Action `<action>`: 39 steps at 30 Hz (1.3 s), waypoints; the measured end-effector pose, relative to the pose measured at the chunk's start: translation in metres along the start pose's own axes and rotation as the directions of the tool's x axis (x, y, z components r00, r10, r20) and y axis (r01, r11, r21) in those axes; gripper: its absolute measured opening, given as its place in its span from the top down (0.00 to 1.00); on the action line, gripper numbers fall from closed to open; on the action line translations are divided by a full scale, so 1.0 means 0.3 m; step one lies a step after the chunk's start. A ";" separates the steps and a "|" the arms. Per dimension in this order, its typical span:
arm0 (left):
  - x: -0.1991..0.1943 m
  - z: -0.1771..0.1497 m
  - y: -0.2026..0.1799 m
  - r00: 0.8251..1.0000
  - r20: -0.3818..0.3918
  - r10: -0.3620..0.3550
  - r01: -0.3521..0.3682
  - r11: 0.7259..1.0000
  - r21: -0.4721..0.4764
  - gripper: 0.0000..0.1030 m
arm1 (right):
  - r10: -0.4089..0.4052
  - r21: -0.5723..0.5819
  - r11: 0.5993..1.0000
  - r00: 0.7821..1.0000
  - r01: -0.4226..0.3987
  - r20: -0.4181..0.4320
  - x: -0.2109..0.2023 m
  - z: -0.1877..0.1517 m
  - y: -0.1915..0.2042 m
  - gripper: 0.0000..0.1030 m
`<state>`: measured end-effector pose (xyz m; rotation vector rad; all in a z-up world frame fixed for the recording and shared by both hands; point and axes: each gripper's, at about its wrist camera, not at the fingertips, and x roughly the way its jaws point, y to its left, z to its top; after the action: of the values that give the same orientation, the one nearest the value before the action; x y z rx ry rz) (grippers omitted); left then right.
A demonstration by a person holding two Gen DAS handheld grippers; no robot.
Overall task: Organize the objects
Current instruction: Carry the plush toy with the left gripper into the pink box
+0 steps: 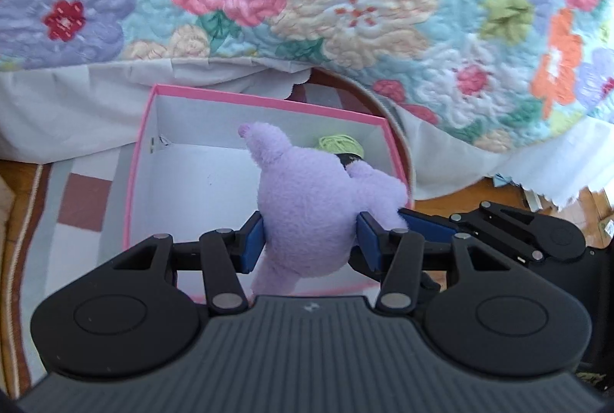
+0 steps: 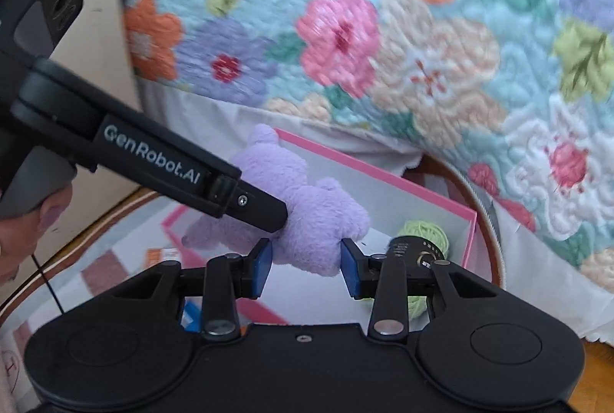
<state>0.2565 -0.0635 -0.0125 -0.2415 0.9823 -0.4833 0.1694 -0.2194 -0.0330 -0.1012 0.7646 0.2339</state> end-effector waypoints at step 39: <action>0.568 0.110 0.198 0.979 -0.183 0.096 -0.119 0.985 -0.123 0.66 | 0.007 0.178 0.983 0.969 0.039 -0.247 0.510 0.016 -0.221 0.70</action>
<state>0.3797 -0.0970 -0.1444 -0.2671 1.1965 -0.3438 0.2955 -0.2563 -0.1356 0.0382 1.0289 0.1357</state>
